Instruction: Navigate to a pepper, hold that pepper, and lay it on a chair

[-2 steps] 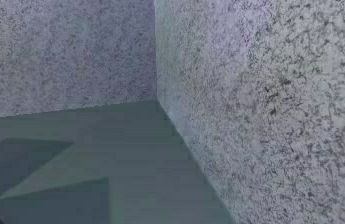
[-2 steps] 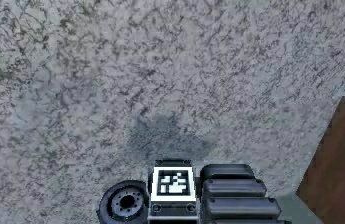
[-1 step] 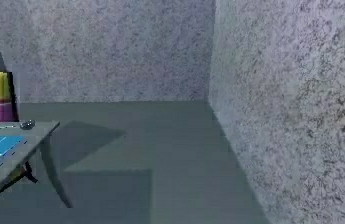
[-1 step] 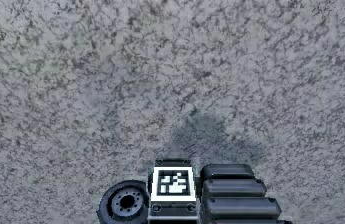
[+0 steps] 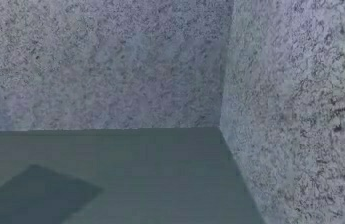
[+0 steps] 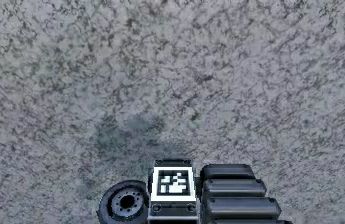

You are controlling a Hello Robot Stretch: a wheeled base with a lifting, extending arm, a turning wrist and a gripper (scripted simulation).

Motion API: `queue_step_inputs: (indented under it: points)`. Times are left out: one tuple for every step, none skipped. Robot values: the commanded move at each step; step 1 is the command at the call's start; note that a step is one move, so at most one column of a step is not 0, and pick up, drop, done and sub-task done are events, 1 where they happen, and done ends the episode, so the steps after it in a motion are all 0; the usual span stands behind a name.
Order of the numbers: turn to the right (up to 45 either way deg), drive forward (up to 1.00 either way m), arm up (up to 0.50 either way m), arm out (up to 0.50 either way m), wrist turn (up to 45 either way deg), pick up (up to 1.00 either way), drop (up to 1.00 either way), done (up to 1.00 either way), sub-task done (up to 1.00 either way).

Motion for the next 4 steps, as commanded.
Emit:
queue_step_inputs:
  points:
    - [-3.0,0.00,0.00,0.00,0.0,0.00,0.00,0.00,0.00]
    - [0.0,0.50,0.00,0.00,0.0,0.00,0.00,0.00,0.00]
    - [-36.0,0.00,0.00,0.00,0.0,0.00,0.00,0.00,0.00]
    - [-3.0,0.00,0.00,0.00,0.0,0.00,0.00,0.00,0.00]
